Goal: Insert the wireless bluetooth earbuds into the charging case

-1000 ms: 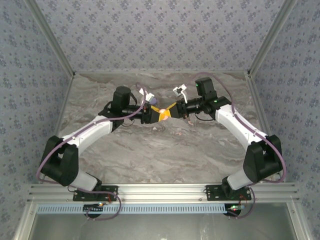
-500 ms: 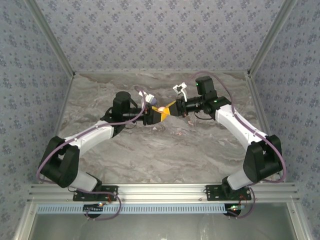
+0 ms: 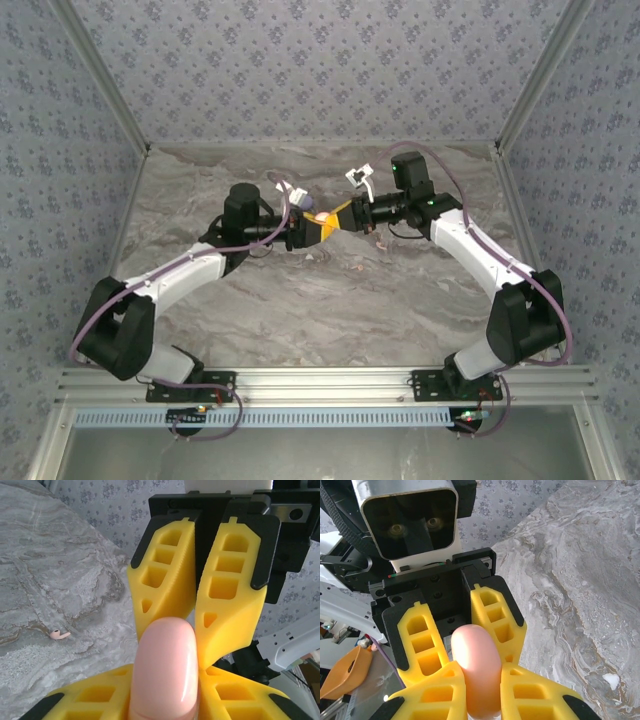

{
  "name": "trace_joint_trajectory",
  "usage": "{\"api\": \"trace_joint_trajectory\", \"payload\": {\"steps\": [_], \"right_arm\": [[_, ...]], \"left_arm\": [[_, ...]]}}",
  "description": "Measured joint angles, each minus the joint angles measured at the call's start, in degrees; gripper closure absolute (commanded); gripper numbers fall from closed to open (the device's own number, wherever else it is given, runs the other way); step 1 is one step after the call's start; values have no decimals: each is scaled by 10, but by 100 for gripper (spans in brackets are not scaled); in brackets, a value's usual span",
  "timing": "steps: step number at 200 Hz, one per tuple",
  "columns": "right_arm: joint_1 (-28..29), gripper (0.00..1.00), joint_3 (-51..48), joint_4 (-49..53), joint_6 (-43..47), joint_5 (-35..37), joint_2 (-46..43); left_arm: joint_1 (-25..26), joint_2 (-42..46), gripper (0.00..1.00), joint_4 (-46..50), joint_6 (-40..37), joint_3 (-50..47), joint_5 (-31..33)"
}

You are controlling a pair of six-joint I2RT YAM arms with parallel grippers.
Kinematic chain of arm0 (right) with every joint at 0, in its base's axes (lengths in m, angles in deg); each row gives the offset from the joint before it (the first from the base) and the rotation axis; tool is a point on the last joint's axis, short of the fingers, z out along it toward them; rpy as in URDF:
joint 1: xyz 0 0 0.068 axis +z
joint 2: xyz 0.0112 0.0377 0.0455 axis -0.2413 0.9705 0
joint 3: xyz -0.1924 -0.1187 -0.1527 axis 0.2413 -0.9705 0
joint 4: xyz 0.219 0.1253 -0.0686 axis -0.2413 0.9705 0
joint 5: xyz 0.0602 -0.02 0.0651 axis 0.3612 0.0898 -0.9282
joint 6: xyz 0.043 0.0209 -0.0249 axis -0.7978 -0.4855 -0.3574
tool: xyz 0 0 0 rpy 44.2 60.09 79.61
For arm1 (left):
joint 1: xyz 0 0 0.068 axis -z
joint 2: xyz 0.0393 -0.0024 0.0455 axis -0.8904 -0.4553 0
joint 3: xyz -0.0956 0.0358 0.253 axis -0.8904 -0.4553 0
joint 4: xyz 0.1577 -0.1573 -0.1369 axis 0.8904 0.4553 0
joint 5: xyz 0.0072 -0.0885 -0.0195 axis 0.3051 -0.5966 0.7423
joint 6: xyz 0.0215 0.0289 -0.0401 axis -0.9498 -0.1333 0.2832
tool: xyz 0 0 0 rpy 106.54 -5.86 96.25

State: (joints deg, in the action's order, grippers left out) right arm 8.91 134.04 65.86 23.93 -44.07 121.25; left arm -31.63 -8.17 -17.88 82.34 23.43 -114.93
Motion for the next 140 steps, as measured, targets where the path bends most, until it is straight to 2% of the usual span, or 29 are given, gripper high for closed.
{"api": "trace_joint_trajectory", "payload": {"steps": [41,78,140], "right_arm": [[0,85,0,-3,-9,0,-3],[0,86,0,-7,-13,0,-4],[0,85,0,-10,-19,0,-4]], "left_arm": [[0,17,65,8,-4,-5,20],[0,20,57,10,-5,-9,33],[0,20,60,10,-5,-9,32]]}}
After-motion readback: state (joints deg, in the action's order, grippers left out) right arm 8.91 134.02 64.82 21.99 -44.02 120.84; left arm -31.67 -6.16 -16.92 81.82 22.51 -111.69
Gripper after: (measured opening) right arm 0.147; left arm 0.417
